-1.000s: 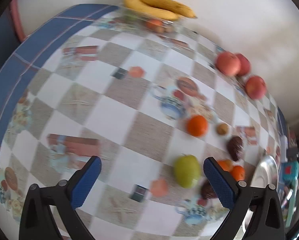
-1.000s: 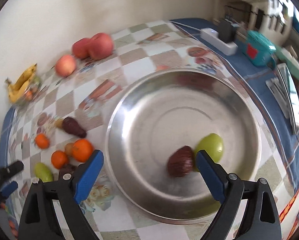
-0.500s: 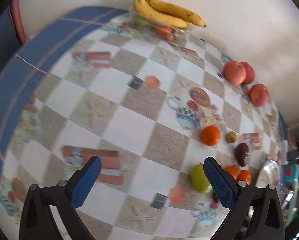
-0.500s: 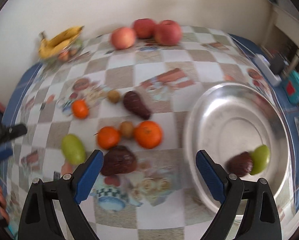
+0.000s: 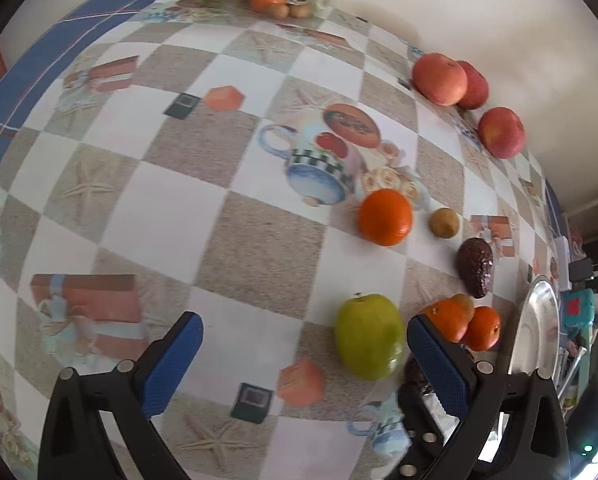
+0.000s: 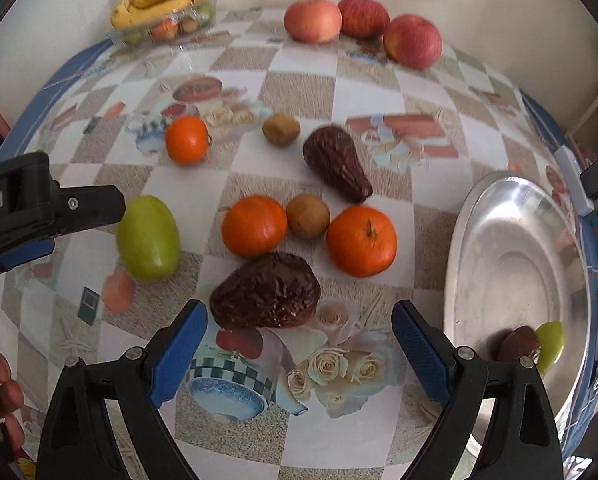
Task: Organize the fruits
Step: 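Move both open tools back toward the remaining fruit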
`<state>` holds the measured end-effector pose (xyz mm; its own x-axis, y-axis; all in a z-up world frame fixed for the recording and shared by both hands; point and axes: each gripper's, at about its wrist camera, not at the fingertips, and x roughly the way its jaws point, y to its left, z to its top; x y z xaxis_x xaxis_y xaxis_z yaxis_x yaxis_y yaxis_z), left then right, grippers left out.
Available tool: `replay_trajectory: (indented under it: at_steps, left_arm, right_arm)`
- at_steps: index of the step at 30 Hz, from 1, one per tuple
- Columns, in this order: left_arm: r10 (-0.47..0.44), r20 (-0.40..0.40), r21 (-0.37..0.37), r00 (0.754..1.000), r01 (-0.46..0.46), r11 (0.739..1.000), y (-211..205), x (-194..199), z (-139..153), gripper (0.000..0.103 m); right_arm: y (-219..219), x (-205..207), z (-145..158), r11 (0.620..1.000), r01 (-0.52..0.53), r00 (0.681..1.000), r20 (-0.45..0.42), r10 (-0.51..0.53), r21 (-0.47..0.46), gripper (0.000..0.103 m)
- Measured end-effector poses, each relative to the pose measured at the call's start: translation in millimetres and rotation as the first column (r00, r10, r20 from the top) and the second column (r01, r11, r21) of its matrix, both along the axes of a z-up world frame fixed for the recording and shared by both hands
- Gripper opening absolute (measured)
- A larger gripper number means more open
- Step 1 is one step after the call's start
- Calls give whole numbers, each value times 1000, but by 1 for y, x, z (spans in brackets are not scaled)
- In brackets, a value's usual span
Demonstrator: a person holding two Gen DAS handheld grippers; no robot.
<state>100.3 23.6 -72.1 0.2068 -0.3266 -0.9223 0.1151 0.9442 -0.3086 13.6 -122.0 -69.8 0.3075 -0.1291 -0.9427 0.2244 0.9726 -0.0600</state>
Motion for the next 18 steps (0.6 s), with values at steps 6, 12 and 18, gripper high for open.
replay_trajectory:
  at_steps: [6,12,18]
  left_arm:
    - [-48,10,15,999,48,999,-16,-1,-4,103]
    - [-75,0,115,997,74,991,-28,-1,-13,103]
    - [-85,-4,121,996,84,989,-34,-1,-15,103]
  right_arm:
    - [0,5,-13,1000,-10,999,-33,10,4,94]
    - [1,9,-16,1000,-15,1000,-27,15,26,94]
    - [-5,8,-18,999,-5,1000,-28,6,46,94]
